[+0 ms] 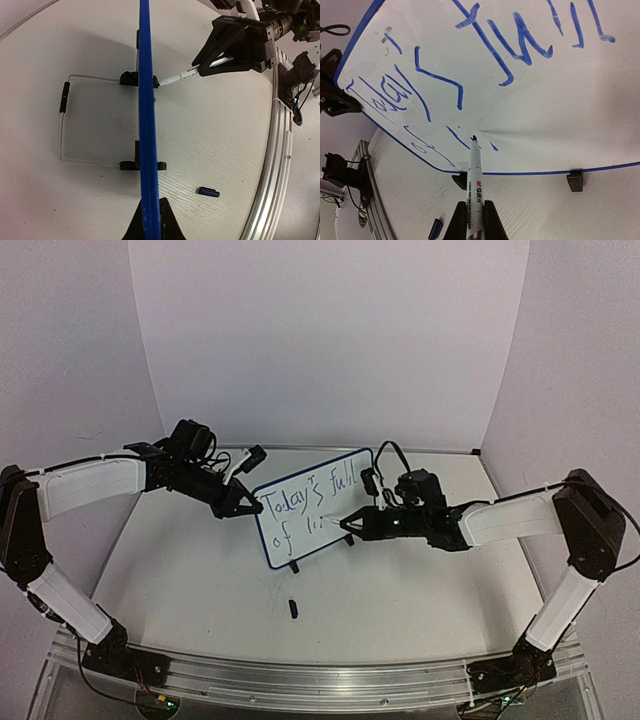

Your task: Write a sentence on the whiteboard

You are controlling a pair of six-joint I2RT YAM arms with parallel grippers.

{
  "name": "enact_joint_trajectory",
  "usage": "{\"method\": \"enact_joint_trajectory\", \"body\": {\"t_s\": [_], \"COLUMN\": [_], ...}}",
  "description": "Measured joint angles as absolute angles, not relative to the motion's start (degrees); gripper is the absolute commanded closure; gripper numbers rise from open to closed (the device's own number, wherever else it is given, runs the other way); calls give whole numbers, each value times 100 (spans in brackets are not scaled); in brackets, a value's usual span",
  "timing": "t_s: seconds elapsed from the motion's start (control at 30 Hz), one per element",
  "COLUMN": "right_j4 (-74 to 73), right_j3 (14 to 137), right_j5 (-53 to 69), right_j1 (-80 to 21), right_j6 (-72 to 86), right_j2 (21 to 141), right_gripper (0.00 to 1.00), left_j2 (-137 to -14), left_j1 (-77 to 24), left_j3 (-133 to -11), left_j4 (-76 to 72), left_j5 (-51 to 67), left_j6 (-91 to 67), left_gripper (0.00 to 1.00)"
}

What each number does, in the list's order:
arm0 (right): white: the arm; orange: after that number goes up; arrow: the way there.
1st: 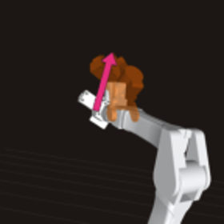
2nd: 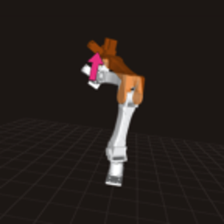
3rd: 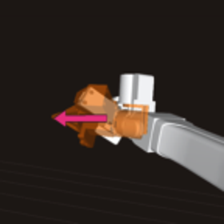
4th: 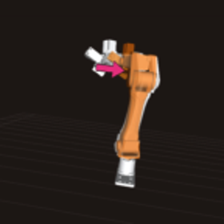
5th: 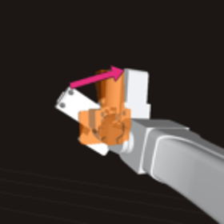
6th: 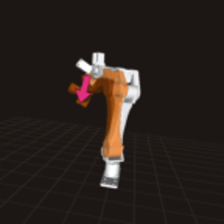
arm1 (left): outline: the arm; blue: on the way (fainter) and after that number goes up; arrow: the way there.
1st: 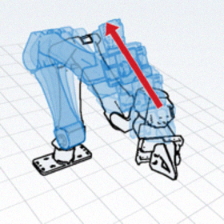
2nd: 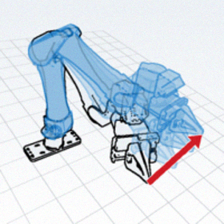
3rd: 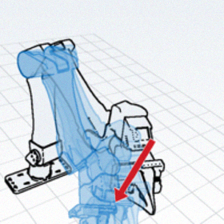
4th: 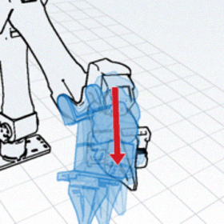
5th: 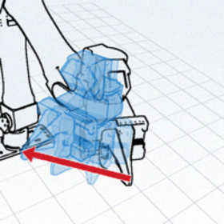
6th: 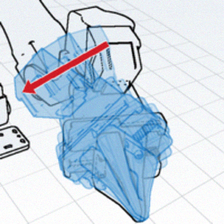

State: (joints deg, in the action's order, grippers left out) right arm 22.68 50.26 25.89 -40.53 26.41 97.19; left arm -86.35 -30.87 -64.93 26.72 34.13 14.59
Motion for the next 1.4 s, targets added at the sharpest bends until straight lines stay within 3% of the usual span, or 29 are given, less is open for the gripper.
{"method": "enact_joint_trajectory", "body": {"t_s": [1.4], "right_j4": [1817], "right_j3": [5282], "right_j5": [2493], "right_j1": [-4042], "right_j6": [2401], "right_j2": [10108], "right_gripper": [100], "left_j2": [-8635], "left_j1": [-3096], "left_j3": [-6493], "left_j4": [2659], "left_j5": [3406], "left_j6": [1455], "left_gripper": [100]}}
